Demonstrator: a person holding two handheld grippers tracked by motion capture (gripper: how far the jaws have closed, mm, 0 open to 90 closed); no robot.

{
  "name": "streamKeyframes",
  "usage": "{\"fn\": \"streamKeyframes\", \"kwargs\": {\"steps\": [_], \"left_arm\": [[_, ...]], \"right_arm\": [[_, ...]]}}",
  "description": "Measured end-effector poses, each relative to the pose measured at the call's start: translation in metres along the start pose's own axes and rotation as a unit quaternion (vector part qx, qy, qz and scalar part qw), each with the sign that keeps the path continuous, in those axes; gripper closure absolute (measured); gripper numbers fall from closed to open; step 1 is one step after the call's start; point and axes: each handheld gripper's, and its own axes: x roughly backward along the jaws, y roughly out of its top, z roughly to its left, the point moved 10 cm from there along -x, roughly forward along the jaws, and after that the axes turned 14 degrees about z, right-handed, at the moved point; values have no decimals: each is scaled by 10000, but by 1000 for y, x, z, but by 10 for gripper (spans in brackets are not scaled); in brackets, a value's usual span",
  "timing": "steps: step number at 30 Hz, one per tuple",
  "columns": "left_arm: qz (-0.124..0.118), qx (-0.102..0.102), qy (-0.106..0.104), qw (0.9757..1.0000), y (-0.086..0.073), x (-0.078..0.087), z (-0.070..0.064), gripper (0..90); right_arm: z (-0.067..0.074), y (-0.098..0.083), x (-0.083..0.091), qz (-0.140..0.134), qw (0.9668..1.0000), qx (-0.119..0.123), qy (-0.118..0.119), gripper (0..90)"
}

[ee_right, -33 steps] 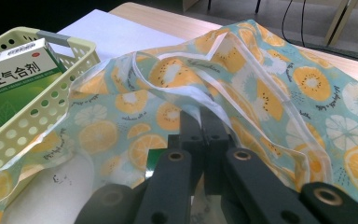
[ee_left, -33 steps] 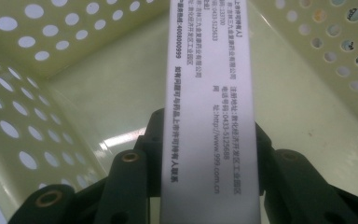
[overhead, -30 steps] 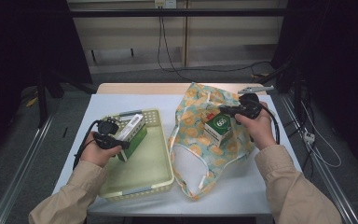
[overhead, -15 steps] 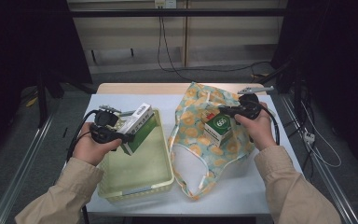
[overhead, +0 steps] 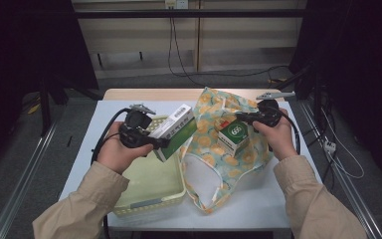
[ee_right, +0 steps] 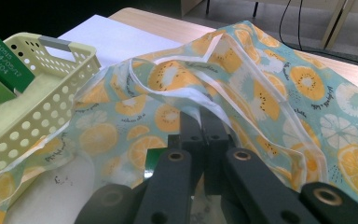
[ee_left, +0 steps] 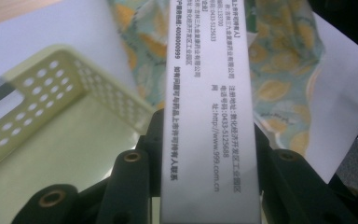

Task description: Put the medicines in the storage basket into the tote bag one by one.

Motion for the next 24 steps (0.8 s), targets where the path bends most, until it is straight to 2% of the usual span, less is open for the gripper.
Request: {"fn": "streamKeyframes", "kwargs": {"steps": [4,13,15,24], "left_arm": [[-7,-148,-167,9998,10,-6,-17,643],[73,-461,-393,9981,25,-21,-52,643],[143,-564,-391,9975,28,-28,-58,642],[453,-750,-562,9946,32,-66,-75,642]], "right_arm": [[0,0,1,-10,10000,9,-3,900],[-3,0,4,-19,10000,-18,-13,900],[-3,1,5,-28,10000,-8,-13,900],[-5,4,12,-48,10000,-2,-40,900]]}}
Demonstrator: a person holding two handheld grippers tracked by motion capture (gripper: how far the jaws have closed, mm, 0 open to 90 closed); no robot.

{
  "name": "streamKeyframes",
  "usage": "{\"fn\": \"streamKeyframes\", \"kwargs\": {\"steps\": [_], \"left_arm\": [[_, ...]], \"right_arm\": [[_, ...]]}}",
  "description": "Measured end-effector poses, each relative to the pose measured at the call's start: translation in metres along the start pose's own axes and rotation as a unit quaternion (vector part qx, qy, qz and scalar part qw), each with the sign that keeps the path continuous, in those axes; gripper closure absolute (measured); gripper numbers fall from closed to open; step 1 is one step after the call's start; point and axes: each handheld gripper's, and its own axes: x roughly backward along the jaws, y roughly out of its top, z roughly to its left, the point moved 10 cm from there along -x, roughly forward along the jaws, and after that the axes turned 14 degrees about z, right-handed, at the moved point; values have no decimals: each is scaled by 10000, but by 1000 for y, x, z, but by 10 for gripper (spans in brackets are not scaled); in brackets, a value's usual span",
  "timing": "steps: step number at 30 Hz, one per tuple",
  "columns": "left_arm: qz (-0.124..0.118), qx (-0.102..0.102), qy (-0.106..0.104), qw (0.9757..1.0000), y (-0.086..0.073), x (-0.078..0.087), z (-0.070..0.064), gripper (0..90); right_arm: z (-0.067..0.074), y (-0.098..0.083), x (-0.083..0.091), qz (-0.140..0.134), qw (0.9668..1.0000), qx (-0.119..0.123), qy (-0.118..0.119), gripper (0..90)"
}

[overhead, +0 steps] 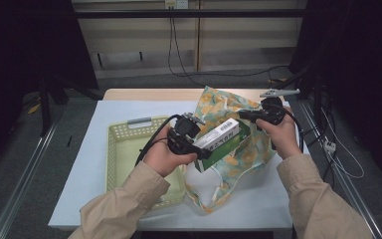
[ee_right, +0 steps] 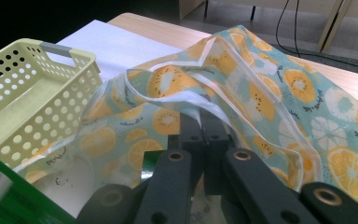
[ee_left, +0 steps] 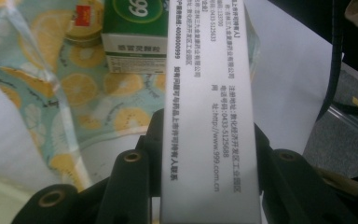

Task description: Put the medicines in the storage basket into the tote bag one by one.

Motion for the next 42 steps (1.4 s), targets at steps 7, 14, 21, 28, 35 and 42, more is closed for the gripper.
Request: {"fn": "streamKeyframes", "kwargs": {"steps": [7,14,21,28,35,42], "left_arm": [[296,-45,-58,9995,5,-35,-5,642],[528,-89,-50,9986,12,-62,-3,641],[677,-23,40,9977,17,-77,3,640],[652,203,239,9974,24,-81,20,640],[420,470,349,9974,42,-88,35,641],[242,584,493,9968,55,-97,47,640]], "right_arm": [[-1,5,6,-26,10000,24,-37,900],[2,11,14,-76,9999,62,-46,900],[1,10,16,-91,9999,65,-36,900],[-1,8,17,-101,9999,14,-11,900],[2,9,19,-120,9999,49,21,900],[-1,6,22,-117,9999,24,7,900]]}}
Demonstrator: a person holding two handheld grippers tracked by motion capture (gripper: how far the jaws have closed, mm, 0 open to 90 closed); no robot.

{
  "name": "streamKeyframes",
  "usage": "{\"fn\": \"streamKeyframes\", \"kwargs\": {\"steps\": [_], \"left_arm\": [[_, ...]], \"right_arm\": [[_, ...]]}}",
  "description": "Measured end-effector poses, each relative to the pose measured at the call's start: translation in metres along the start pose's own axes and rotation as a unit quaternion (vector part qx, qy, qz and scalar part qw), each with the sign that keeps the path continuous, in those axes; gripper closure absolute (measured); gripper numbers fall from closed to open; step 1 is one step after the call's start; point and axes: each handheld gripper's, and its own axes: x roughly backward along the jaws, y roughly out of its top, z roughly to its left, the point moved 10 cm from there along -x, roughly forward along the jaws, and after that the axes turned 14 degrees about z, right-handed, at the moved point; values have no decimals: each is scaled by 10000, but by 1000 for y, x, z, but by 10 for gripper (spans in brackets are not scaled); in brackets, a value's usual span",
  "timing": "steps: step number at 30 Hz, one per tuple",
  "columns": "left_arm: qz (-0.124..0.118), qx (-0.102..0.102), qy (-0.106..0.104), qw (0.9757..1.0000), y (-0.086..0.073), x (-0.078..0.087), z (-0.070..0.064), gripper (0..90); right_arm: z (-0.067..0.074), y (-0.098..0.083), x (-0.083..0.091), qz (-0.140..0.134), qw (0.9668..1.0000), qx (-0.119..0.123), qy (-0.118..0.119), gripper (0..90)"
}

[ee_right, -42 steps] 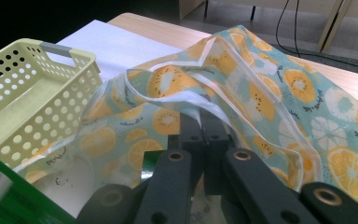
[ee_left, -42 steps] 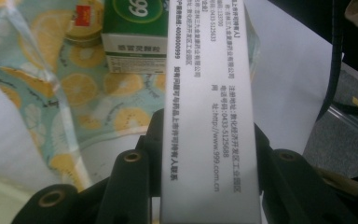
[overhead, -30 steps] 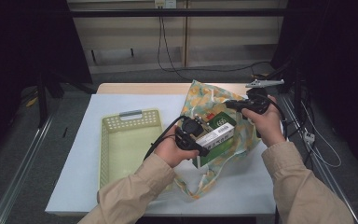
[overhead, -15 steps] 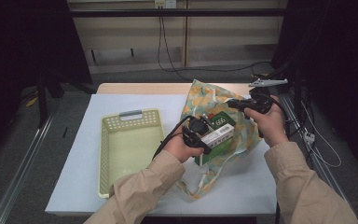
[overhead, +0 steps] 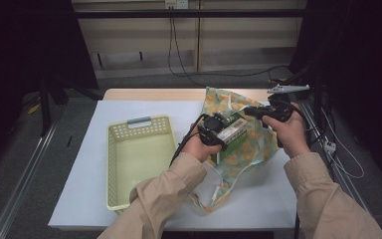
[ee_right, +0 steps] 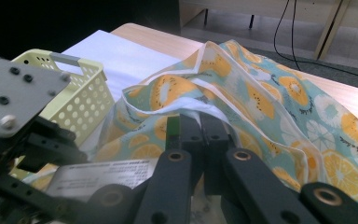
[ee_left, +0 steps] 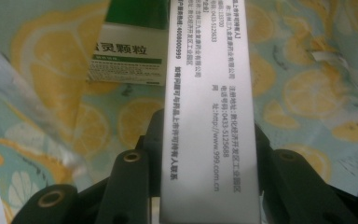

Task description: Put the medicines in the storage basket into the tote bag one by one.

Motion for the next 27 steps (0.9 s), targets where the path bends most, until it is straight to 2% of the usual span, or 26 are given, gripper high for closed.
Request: {"fn": "streamKeyframes", "kwargs": {"steps": [7,11,14,15,16,17,18,22,27], "left_arm": [[-157,-89,81,9998,12,-2,-1,638],[-362,-103,122,9992,19,-3,-2,634],[-472,-80,72,9988,22,-6,-3,623],[-503,-123,-9,9987,22,-7,-5,608],[-531,-79,-5,9986,23,-8,-5,539],[-539,-38,29,9985,22,-9,-6,394],[-474,-75,41,9988,20,-9,-7,296],[-428,-238,-39,9988,8,-4,-17,203],[-527,-437,-207,9974,-10,8,-36,156]], "right_arm": [[-5,-4,-1,17,10000,-53,1,900],[-4,-4,-1,7,10000,-47,11,900],[-3,-4,-2,9,10000,-34,18,900],[-3,-4,-2,16,10000,-33,17,900],[-2,-4,-3,14,10000,-32,28,900],[-2,-4,-3,22,10000,-38,34,900],[-2,-5,-3,32,10000,-33,28,900],[-3,-7,-4,34,10000,-49,22,900],[-2,-10,-8,76,10000,-37,35,900]]}}
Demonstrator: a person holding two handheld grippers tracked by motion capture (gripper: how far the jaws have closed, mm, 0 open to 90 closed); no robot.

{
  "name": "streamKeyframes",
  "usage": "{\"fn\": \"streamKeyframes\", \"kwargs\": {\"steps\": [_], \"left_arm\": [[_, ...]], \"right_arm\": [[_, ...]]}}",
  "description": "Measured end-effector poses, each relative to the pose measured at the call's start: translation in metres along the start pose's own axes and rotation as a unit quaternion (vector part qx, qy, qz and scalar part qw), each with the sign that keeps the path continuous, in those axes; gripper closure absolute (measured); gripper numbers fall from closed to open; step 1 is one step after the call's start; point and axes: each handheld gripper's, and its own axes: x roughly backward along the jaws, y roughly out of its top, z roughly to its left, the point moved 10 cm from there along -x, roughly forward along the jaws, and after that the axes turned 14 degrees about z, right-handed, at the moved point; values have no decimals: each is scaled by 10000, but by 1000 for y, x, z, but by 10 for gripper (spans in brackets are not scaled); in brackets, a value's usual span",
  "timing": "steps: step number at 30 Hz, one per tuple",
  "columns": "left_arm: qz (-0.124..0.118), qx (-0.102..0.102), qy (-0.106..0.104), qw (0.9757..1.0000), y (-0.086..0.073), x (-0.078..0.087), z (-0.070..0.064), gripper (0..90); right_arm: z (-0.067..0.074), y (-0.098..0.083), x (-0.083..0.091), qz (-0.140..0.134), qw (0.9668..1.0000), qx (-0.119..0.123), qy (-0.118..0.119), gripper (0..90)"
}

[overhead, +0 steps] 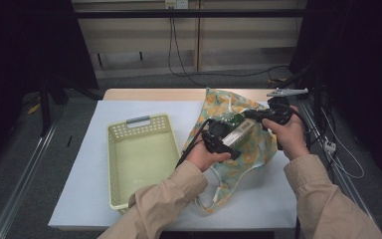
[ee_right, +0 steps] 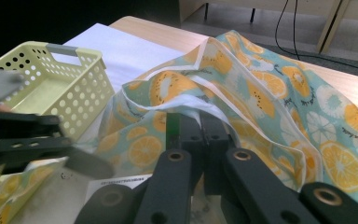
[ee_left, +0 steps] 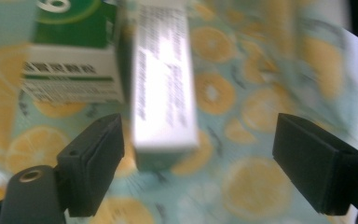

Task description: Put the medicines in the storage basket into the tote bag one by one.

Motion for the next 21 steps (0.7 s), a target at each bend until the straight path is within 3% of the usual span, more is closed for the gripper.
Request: {"fn": "streamKeyframes", "kwargs": {"steps": [4,7,9,13,17,21], "left_arm": [[-35,-177,-139,9997,-19,5,-16,148],[57,-210,-145,9997,-34,5,-20,147],[266,-209,-101,9994,-44,5,-20,157],[266,-324,-206,9989,-51,8,-27,150],[185,-221,-351,9990,-57,10,-37,143],[90,-234,-249,9994,-62,7,-50,141]], "right_arm": [[1,-4,-4,23,10000,-30,22,900],[2,-5,-6,37,10000,-38,17,900],[3,-6,-7,52,10000,-33,22,900],[3,-4,-9,60,10000,-24,2,900],[6,-3,-10,45,10000,-3,11,900],[5,-3,-10,64,10000,-13,-12,900]]}}
